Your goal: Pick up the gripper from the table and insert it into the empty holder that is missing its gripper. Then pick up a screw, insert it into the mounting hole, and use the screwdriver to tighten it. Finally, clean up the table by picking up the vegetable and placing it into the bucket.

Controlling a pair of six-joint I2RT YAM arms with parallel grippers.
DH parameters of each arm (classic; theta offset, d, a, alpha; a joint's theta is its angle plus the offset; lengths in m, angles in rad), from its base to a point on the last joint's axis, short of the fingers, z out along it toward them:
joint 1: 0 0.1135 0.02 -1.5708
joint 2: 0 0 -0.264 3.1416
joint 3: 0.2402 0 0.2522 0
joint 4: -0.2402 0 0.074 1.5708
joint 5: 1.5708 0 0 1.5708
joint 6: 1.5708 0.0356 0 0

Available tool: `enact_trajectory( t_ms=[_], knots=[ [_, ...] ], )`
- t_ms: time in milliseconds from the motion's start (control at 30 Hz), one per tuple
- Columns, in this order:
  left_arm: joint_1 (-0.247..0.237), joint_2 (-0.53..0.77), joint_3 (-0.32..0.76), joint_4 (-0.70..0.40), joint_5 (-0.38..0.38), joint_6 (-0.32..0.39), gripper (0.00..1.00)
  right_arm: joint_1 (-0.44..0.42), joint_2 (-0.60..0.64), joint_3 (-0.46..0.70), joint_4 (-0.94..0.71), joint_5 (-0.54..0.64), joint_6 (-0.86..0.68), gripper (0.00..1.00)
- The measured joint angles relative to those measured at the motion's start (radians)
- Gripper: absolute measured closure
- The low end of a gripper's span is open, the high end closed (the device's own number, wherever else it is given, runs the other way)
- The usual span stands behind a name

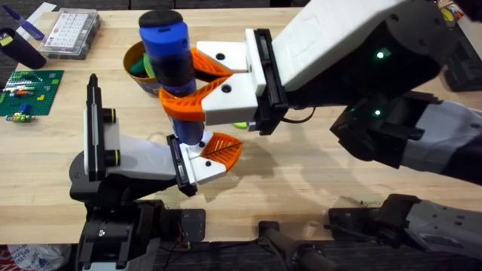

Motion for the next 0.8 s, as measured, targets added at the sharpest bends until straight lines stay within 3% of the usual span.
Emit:
enact_trajectory(
  t_ms=[800],
  knots=[
    [0.000, 0.000, 0.001, -0.045, 0.008, -0.002, 0.986, 0.000, 0.007, 0.008, -0.045, 0.001, 0.023, 0.959]
  ],
)
